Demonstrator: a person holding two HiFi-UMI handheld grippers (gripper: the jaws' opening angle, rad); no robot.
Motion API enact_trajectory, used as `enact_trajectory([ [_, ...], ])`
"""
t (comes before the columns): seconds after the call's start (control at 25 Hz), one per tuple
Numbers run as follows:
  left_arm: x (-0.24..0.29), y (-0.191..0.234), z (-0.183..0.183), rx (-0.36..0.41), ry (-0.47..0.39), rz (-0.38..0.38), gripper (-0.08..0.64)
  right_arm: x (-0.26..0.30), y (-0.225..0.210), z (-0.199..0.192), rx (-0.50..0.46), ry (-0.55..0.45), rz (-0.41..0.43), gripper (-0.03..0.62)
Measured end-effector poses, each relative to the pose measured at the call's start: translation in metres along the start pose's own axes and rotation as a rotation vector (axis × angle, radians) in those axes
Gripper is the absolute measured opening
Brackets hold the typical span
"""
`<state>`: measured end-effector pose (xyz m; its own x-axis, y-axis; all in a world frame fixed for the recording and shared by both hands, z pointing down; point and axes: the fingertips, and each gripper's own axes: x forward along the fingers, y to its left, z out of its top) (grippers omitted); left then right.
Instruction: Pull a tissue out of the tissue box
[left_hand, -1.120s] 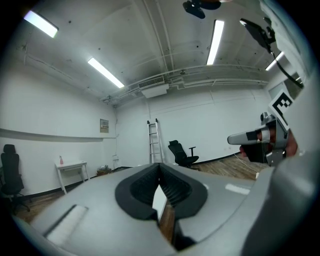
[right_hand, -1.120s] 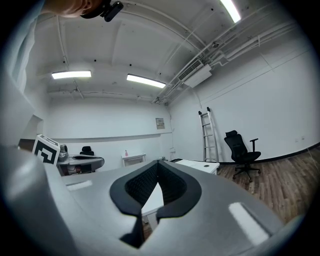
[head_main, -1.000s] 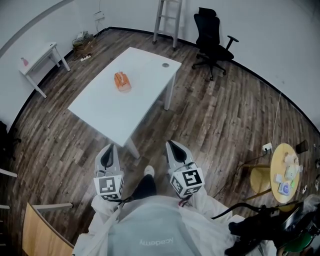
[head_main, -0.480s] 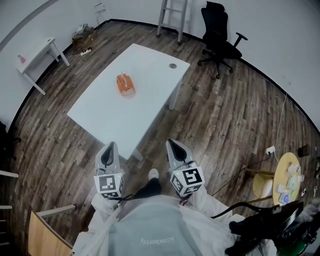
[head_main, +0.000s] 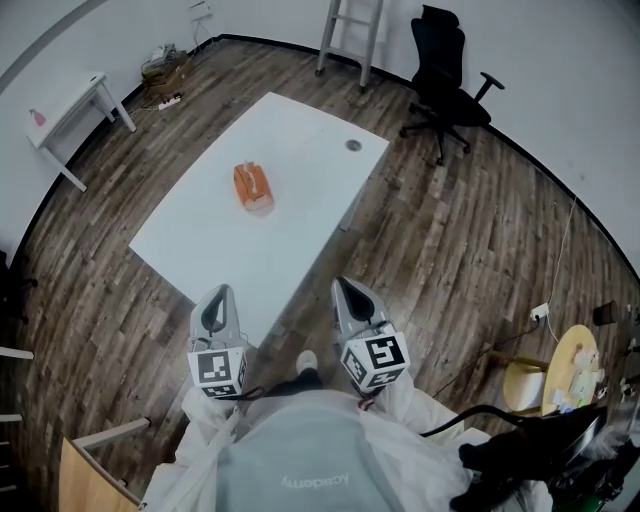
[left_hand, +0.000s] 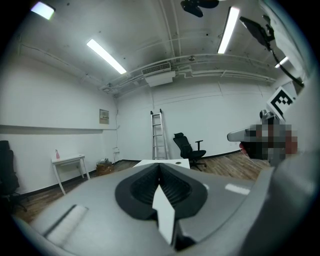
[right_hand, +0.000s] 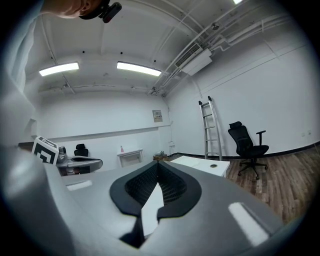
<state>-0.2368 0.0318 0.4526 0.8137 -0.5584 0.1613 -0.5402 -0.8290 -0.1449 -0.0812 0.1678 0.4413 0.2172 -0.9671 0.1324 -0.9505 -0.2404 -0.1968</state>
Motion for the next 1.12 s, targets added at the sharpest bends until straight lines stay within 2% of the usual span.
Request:
enact_trajectory([
  [0.48, 0.044, 0.022, -0.006, -0.019, 0.012, -0.005, 0.0, 0.049, -0.008, 0.002, -0.009, 0.02, 0.005, 0.0],
  [0.8, 0.055, 0.025, -0.014, -0.048, 0.018, -0.016, 0.0, 0.051, -0.011, 0.005, -0.024, 0.029, -0.015, 0.0],
  [1.12, 0.068, 0.022, -0.007, -0.05, 0.002, -0.028, 0.0, 0.051, -0.023, 0.013, -0.032, 0.025, -0.039, 0.0],
])
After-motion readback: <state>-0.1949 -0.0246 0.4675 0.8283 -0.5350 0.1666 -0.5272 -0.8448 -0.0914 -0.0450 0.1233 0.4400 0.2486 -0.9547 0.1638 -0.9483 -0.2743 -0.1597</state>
